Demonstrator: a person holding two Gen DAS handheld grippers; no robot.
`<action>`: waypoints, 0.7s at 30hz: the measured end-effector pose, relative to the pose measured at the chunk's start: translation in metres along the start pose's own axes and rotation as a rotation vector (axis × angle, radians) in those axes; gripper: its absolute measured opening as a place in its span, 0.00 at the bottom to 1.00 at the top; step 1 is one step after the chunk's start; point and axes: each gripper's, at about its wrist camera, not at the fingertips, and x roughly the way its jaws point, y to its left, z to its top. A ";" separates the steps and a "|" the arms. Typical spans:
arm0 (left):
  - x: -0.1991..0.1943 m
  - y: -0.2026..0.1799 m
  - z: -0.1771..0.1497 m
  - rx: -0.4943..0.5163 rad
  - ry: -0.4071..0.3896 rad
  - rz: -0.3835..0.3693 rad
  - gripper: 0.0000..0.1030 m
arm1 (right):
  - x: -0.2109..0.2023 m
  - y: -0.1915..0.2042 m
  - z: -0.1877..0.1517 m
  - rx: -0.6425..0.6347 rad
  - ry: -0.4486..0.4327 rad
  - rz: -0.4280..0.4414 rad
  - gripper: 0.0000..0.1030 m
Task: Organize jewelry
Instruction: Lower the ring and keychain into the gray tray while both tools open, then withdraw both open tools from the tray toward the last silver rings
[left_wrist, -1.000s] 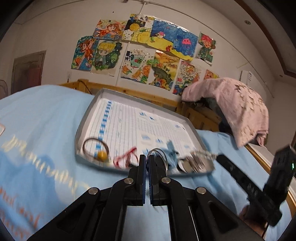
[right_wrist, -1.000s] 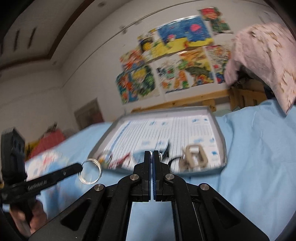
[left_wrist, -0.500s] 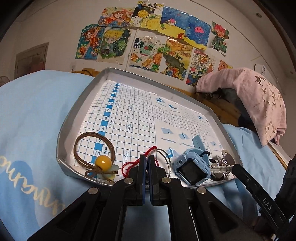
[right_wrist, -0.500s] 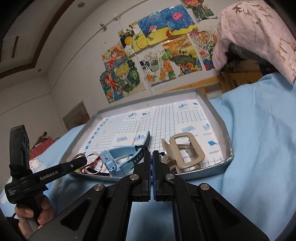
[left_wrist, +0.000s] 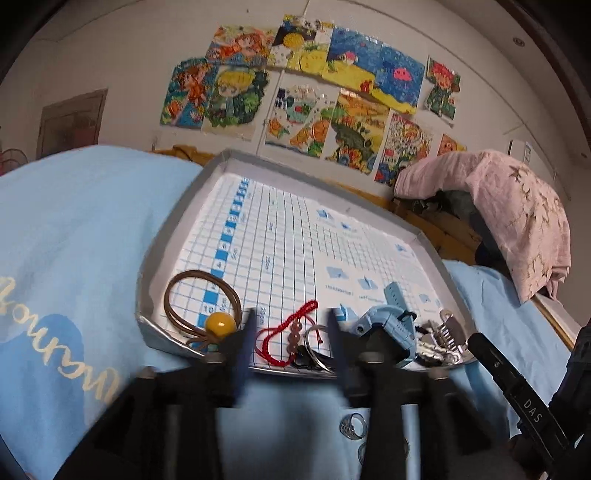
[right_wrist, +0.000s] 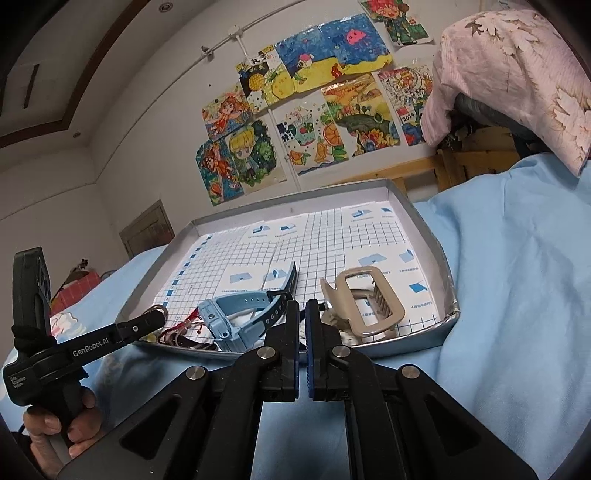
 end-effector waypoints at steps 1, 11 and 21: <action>-0.003 -0.001 0.000 0.003 -0.013 0.008 0.61 | -0.002 0.001 0.000 -0.003 -0.006 -0.001 0.04; -0.058 0.003 -0.001 -0.012 -0.119 0.034 1.00 | -0.040 0.009 0.005 -0.025 -0.151 -0.023 0.60; -0.139 0.009 -0.019 0.037 -0.171 0.085 1.00 | -0.112 0.036 0.003 -0.100 -0.312 -0.115 0.91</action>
